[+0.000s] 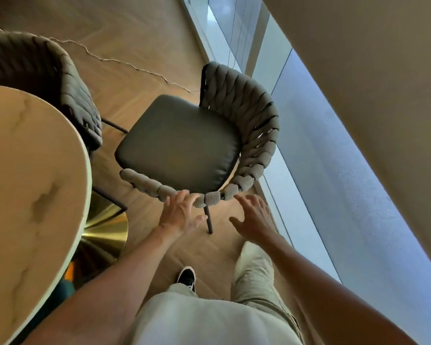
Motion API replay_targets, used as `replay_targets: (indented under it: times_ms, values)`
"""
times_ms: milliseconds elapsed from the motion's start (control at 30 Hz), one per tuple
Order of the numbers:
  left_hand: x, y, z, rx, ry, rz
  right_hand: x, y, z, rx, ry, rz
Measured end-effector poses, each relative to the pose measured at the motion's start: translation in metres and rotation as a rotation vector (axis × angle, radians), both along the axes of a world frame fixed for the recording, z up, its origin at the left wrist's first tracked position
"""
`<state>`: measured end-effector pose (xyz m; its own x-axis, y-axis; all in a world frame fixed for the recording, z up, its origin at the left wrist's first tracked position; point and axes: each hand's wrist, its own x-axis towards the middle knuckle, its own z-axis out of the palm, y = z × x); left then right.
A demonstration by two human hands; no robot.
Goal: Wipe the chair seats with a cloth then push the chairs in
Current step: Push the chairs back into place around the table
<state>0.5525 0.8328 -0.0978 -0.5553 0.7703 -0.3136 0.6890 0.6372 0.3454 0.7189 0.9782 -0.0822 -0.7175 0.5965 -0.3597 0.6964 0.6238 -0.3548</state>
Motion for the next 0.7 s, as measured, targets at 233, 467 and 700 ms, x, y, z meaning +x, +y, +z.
replay_targets:
  times_ms: [233, 467, 700]
  values:
    - [0.014, 0.076, -0.022, -0.396, 0.099, 0.169, -0.036, 0.123, -0.034, 0.177, -0.129, 0.556]
    - [0.035, 0.091, -0.016, -0.513, 0.116, 0.263, -0.038, 0.179, -0.046, 0.135, -0.136, 0.852]
    - [0.110, 0.119, -0.002, -0.497, 0.005, 0.380, 0.005, 0.215, -0.052, 0.207, -0.099, 0.972]
